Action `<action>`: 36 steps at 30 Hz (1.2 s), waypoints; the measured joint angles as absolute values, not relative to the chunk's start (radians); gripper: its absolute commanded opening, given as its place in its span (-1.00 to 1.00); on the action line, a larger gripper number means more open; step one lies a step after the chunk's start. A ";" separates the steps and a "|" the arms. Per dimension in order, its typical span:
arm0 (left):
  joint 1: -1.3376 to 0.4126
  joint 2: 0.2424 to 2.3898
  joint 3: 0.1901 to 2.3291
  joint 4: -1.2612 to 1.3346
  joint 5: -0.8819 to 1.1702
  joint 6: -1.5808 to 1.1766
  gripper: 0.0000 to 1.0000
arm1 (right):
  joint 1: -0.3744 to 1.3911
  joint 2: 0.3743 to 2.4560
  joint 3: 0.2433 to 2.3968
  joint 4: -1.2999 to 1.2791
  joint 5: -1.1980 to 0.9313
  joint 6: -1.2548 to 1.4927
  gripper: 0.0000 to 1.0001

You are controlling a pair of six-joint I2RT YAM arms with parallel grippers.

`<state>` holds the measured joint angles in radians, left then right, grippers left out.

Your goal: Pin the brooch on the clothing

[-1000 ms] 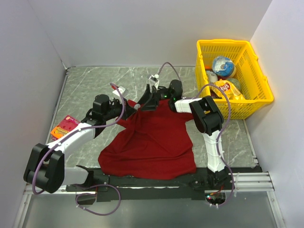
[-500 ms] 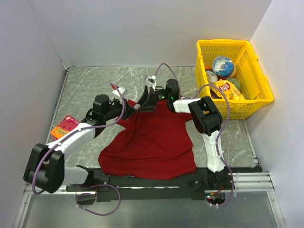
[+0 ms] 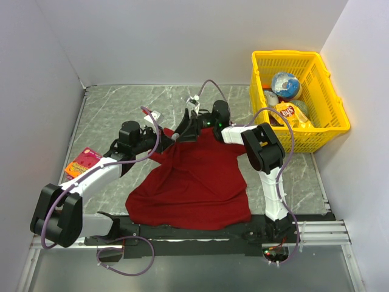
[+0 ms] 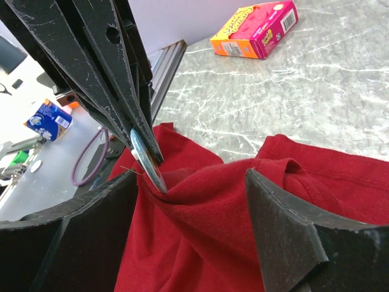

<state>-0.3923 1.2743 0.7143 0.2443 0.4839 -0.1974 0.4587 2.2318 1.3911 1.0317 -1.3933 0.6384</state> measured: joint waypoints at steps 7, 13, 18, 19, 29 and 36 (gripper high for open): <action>-0.392 1.274 0.714 0.241 0.472 -0.195 -0.98 | 0.459 2.263 1.429 1.032 -1.409 0.648 0.39; -0.392 1.275 0.714 0.221 0.461 -0.187 -0.98 | 0.465 2.291 1.441 1.031 -1.429 0.667 0.29; -0.392 1.277 0.715 0.219 0.458 -0.177 -0.98 | 0.469 2.292 1.448 1.026 -1.439 0.664 0.22; -0.392 1.279 0.715 0.219 0.458 -0.176 -0.98 | 0.469 2.292 1.451 1.026 -1.442 0.665 0.22; -0.397 1.288 0.725 0.220 0.458 -0.173 -0.98 | 0.469 2.292 1.454 1.055 -1.450 0.701 0.25; -0.400 1.288 0.730 0.219 0.458 -0.171 -0.98 | 0.469 2.293 1.459 1.064 -1.454 0.723 0.18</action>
